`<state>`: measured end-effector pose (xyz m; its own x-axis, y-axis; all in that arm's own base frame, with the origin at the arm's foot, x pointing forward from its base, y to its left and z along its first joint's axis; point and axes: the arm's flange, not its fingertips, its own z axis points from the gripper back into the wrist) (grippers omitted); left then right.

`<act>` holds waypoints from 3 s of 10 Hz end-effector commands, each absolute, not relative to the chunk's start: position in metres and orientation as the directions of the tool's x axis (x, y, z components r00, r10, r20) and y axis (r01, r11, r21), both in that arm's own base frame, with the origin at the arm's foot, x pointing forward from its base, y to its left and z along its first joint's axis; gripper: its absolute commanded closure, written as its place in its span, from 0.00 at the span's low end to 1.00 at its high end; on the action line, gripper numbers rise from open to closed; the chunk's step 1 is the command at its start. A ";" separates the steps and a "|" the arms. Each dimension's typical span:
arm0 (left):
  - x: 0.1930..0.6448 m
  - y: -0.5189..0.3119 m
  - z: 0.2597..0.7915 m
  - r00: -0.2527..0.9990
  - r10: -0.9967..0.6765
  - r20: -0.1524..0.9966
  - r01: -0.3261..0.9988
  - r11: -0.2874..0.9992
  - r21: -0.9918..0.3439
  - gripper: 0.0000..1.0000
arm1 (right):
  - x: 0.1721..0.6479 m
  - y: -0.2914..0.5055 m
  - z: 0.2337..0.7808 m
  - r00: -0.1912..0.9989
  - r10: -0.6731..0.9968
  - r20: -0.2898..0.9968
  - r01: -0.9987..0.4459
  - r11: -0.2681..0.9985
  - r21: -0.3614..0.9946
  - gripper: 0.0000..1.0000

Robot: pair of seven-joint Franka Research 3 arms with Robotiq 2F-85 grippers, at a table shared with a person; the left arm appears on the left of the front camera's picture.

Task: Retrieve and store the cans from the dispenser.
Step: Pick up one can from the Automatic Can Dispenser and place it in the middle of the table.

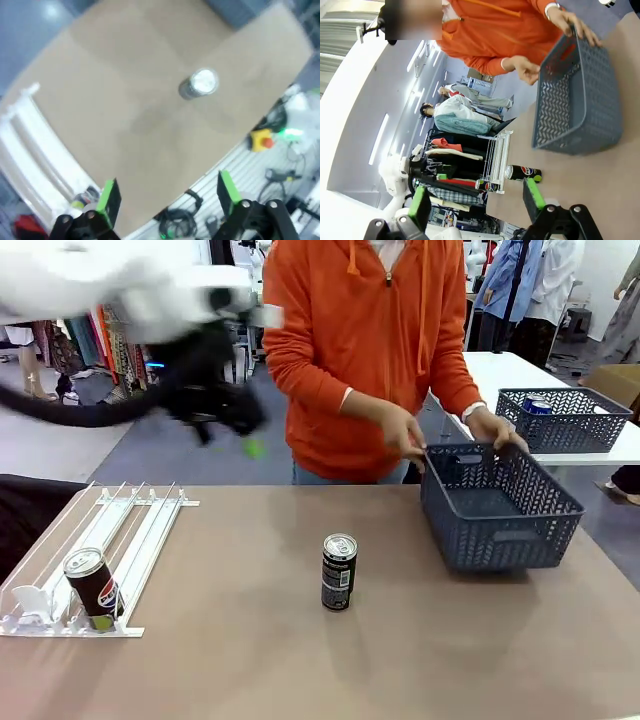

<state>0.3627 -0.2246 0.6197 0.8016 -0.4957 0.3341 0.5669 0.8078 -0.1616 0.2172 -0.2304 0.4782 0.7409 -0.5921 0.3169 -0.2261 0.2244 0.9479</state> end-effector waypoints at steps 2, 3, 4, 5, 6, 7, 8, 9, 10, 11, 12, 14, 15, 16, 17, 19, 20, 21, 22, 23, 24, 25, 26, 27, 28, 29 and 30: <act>0.332 -0.023 0.578 0.898 -0.089 0.430 0.346 0.746 -0.569 0.00 | 0.220 -0.230 0.481 0.726 -0.601 0.334 -0.254 0.217 0.943 0.00; 0.315 0.020 0.560 0.908 0.037 0.417 0.288 0.667 -0.687 0.00 | 0.220 -0.230 0.481 0.726 -0.601 0.334 -0.254 0.217 0.943 0.00; 0.305 0.052 0.539 0.890 0.120 0.440 0.335 0.483 -0.809 0.00 | 0.220 -0.230 0.481 0.726 -0.601 0.334 -0.254 0.217 0.943 0.00; 0.301 0.069 0.519 0.867 0.159 0.472 0.400 0.342 -0.850 0.00 | 0.220 -0.230 0.481 0.726 -0.601 0.334 -0.254 0.217 0.943 0.00; 0.307 0.076 0.504 0.886 0.219 0.409 0.361 0.227 -0.904 0.00 | 0.220 -0.230 0.481 0.726 -0.601 0.334 -0.254 0.217 0.943 0.00; 0.318 0.072 0.501 0.920 0.159 0.358 0.314 0.247 -0.917 0.00 | 0.220 -0.230 0.481 0.726 -0.601 0.334 -0.254 0.217 0.943 0.00; 0.294 0.092 0.522 0.879 0.199 0.434 0.335 0.392 -0.857 0.00 | 0.220 -0.230 0.481 0.726 -0.601 0.334 -0.254 0.217 0.943 0.00; 0.294 0.092 0.522 0.879 0.199 0.434 0.335 0.392 -0.857 0.00 | 0.220 -0.230 0.481 0.726 -0.601 0.334 -0.254 0.217 0.943 0.00; 0.294 0.092 0.522 0.879 0.199 0.434 0.335 0.392 -0.857 0.00 | 0.220 -0.230 0.481 0.726 -0.601 0.334 -0.254 0.217 0.943 0.00; 0.294 0.092 0.522 0.879 0.199 0.434 0.335 0.392 -0.857 0.00 | 0.220 -0.230 0.481 0.726 -0.601 0.334 -0.254 0.217 0.943 0.00; 0.294 0.092 0.522 0.879 0.199 0.434 0.335 0.392 -0.857 0.00 | 0.220 -0.230 0.481 0.726 -0.601 0.334 -0.254 0.217 0.943 0.00; 0.294 0.092 0.522 0.879 0.199 0.434 0.335 0.392 -0.857 0.00 | 0.220 -0.230 0.481 0.726 -0.601 0.334 -0.254 0.217 0.943 0.00; 0.294 0.092 0.522 0.879 0.199 0.434 0.335 0.392 -0.857 0.00 | 0.220 -0.230 0.481 0.726 -0.601 0.334 -0.254 0.217 0.943 0.00; 0.294 0.092 0.522 0.879 0.199 0.434 0.335 0.392 -0.857 0.00 | 0.220 -0.230 0.481 0.726 -0.601 0.334 -0.254 0.217 0.943 0.00; 0.294 0.092 0.522 0.879 0.199 0.434 0.335 0.392 -0.857 0.00 | 0.220 -0.230 0.481 0.726 -0.601 0.334 -0.254 0.217 0.943 0.00; 0.294 0.092 0.522 0.879 0.199 0.434 0.335 0.392 -0.857 0.00 | 0.220 -0.230 0.481 0.726 -0.601 0.334 -0.254 0.217 0.943 0.00; 0.294 0.092 0.522 0.879 0.199 0.434 0.335 0.392 -0.857 0.00 | 0.220 -0.230 0.481 0.726 -0.601 0.334 -0.254 0.217 0.943 0.00; 0.294 0.092 0.522 0.879 0.199 0.434 0.335 0.392 -0.857 0.00 | 0.220 -0.230 0.481 0.726 -0.601 0.334 -0.254 0.217 0.943 0.00; 0.293 0.093 0.522 0.890 0.198 0.411 0.308 0.403 -0.862 0.00 | 0.220 -0.230 0.481 0.726 -0.601 0.334 -0.254 0.217 0.943 0.00; 0.291 0.073 0.528 0.926 0.103 0.364 0.247 0.563 -0.789 0.00 | 0.220 -0.230 0.481 0.726 -0.601 0.334 -0.254 0.217 0.943 0.00; 0.287 0.040 0.539 0.930 -0.057 0.364 0.285 0.738 -0.612 0.00 | 0.220 -0.230 0.481 0.726 -0.601 0.334 -0.254 0.217 0.943 0.00; 0.289 0.018 0.542 0.935 -0.145 0.324 0.298 0.816 -0.495 0.00 | 0.220 -0.230 0.481 0.726 -0.601 0.334 -0.254 0.217 0.943 0.00; 0.297 -0.005 0.538 0.956 -0.184 0.228 0.252 0.913 -0.321 0.00 | 0.220 -0.230 0.481 0.726 -0.601 0.334 -0.254 0.217 0.943 0.00; 0.304 -0.031 0.525 0.985 -0.140 0.105 0.143 0.989 -0.021 0.00 | 0.220 -0.230 0.481 0.726 -0.601 0.334 -0.254 0.217 0.943 0.00; 0.305 -0.036 0.522 0.987 -0.135 0.083 0.133 0.991 0.029 0.00 | 0.220 -0.230 0.481 0.726 -0.601 0.334 -0.254 0.217 0.943 0.00; 0.307 -0.044 0.520 0.989 -0.114 0.094 0.107 0.991 0.077 0.00 | 0.220 -0.230 0.481 0.726 -0.601 0.334 -0.254 0.217 0.943 0.00; 0.311 -0.051 0.522 0.985 -0.071 0.158 0.054 0.993 0.107 0.00 | 0.220 -0.230 0.481 0.726 -0.601 0.334 -0.254 0.217 0.943 0.00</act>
<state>0.3058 -0.0547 0.5189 0.9714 -0.1186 0.2057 0.1156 0.9929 0.0266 0.2170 -0.2301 0.4785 0.7414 -0.5914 0.3172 -0.2270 0.2237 0.9478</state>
